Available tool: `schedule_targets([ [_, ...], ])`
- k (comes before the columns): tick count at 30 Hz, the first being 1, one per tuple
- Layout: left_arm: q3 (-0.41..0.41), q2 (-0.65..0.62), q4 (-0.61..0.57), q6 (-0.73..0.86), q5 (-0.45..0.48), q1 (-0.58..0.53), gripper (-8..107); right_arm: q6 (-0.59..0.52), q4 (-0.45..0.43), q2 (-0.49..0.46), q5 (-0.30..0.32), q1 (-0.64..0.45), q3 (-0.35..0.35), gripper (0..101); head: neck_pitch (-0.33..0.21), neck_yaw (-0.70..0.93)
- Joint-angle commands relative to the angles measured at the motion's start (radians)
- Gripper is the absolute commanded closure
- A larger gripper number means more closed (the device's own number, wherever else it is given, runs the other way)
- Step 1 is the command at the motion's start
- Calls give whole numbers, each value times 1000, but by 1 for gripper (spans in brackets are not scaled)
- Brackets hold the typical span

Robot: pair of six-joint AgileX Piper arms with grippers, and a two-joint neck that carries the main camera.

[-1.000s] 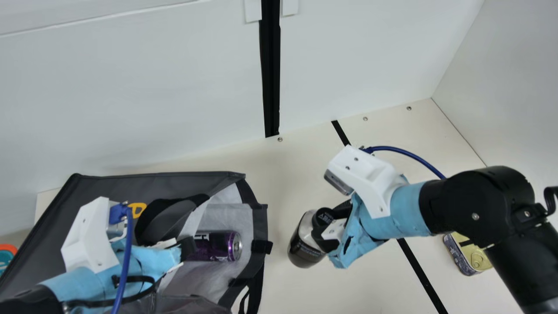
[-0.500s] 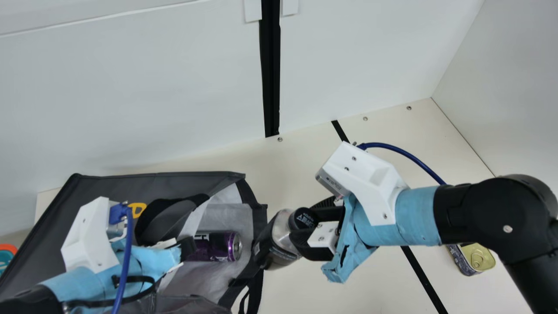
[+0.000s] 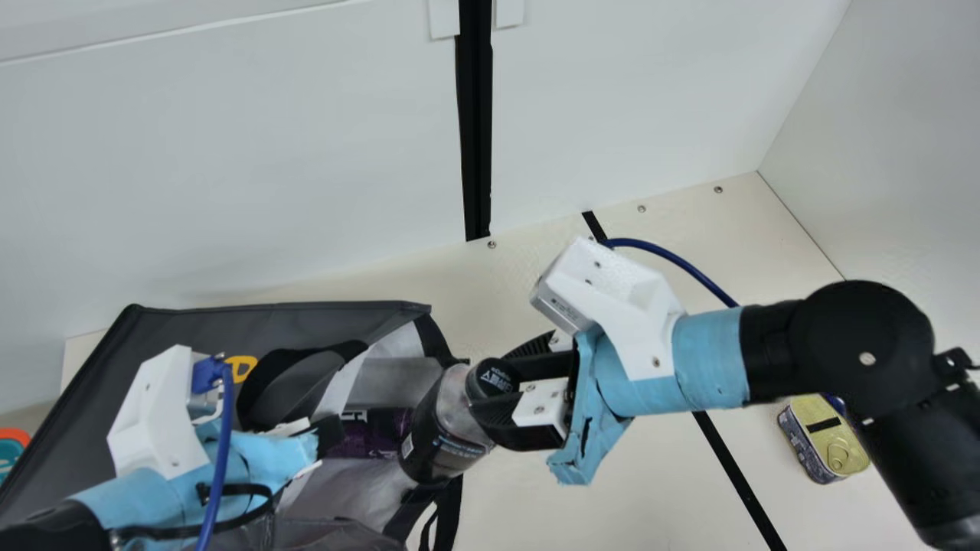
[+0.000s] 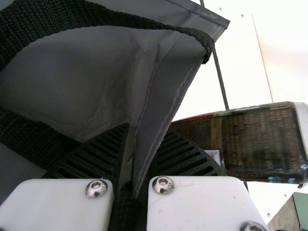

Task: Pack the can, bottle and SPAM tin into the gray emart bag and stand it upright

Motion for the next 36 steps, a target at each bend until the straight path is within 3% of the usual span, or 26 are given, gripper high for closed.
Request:
schedule_targets([
  [1, 0, 0, 0, 0, 0, 0, 107, -24, 24, 17, 2, 2, 1, 101, -23, -2],
  [13, 0, 0, 0, 0, 0, 0, 107, -121, 101, 140, 2, 54, -27, 101, -23, -2],
  [36, 0, 0, 0, 0, 0, 0, 107, -244, 157, 354, -96, 206, -38, 101, -23, -2],
])
